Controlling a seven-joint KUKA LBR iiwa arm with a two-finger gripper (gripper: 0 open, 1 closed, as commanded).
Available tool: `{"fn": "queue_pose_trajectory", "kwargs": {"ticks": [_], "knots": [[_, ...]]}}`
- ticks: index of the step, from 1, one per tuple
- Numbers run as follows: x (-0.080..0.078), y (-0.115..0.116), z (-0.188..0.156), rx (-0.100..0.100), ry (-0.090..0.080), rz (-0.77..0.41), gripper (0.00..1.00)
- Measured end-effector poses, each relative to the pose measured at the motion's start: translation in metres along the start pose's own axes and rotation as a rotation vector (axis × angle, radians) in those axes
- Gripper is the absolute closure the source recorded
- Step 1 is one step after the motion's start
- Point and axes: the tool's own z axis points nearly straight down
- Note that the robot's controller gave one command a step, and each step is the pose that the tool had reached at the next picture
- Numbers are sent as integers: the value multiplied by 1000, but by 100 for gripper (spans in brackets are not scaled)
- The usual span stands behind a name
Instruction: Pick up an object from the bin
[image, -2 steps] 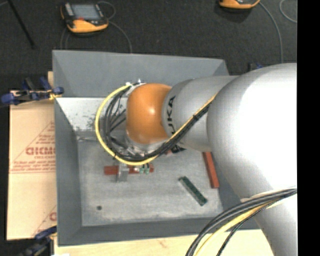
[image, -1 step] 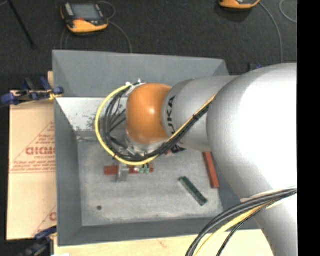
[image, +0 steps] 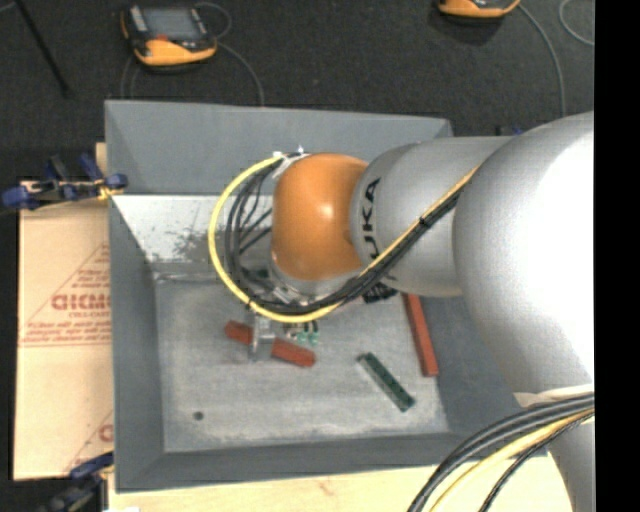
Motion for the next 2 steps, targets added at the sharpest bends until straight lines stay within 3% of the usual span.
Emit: {"fn": "queue_pose_trajectory", "kwargs": {"ticks": [1, 2], "knots": [[-24, 0, -34, -2, -14, 38, 100], [3, -7, -75, 1, -1, 83, 100]]}}
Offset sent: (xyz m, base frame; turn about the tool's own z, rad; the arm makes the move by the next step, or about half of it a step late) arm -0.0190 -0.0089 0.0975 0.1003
